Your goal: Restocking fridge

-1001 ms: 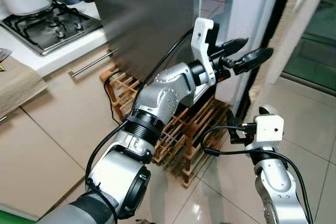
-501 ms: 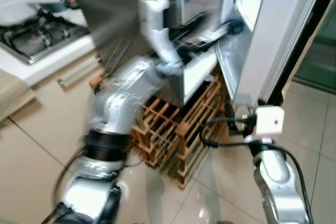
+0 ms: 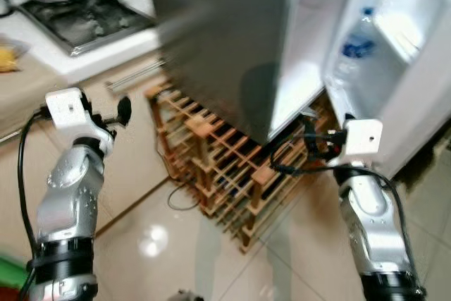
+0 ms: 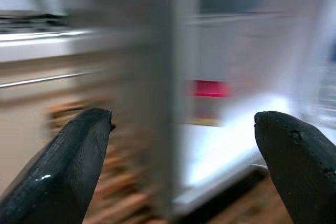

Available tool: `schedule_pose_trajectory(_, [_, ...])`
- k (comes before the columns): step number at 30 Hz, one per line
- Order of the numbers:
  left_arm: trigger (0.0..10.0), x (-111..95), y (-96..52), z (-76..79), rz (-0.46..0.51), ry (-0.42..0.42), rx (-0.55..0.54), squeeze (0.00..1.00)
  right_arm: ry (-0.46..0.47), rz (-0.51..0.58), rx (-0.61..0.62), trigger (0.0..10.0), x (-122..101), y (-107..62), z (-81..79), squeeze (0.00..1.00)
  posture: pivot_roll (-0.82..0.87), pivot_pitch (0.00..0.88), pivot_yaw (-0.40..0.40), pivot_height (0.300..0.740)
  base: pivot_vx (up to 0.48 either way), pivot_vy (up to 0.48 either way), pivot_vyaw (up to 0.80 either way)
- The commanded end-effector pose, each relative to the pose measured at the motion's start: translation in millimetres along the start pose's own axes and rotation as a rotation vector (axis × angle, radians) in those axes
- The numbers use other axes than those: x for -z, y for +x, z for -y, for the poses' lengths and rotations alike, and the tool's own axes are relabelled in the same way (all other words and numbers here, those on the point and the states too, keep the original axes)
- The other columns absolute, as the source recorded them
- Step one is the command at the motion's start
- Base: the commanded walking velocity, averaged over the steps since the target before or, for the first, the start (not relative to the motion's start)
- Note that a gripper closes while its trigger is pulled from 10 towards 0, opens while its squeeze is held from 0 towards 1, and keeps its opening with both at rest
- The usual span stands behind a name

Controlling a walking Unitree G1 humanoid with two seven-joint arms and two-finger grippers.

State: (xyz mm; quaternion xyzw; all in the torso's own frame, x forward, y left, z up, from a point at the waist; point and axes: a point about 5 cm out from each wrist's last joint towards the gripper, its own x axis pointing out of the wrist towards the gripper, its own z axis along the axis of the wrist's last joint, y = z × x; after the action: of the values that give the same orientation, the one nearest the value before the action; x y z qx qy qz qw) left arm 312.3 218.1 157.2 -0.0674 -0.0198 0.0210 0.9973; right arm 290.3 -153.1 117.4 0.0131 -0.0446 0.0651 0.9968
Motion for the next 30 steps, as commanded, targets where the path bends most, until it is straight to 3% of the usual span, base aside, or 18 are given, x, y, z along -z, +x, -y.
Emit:
schedule_pose_trajectory(1, [10.0,1.0,2.4,19.7,0.021,0.064,0.067,0.0,0.021,-0.006,-0.005,10.0,2.9,0.1,-0.7,0.0,-0.06,0.0,0.057,0.74,0.0,0.0,0.54])
schedule_pose_trajectory(10, [10.0,2.3,3.9,40.1,0.04,0.086,0.123,0.0,0.02,-0.005,-0.02,10.0,3.8,-1.7,-4.4,0.0,-0.08,0.0,0.075,0.74,0.18,-0.262,0.54])
schedule_pose_trajectory(17, [10.0,2.0,6.0,49.1,0.052,0.092,0.091,0.0,-0.003,0.003,-0.022,10.0,2.3,0.0,-3.0,0.0,-0.09,0.0,0.08,0.74,0.394,-0.235,0.53])
schedule_pose_trajectory(20, [10.0,2.5,9.7,49.5,0.051,0.107,0.075,0.0,-0.094,-0.033,0.009,10.0,6.7,2.5,2.6,0.0,-0.1,0.0,0.08,0.74,0.456,0.0,0.48])
schedule_pose_trajectory(27, [10.0,3.1,11.9,45.2,0.051,0.142,0.028,0.0,-0.1,-0.021,0.03,10.0,3.1,7.2,14.5,0.0,-0.09,0.0,0.081,0.74,0.137,0.0,0.0])
schedule_pose_trajectory(30, [10.0,4.6,11.5,45.4,0.046,0.148,0.038,0.0,-0.127,-0.015,0.081,10.0,-1.0,10.3,32.1,0.0,-0.1,0.0,0.087,0.74,0.0,0.0,0.0])
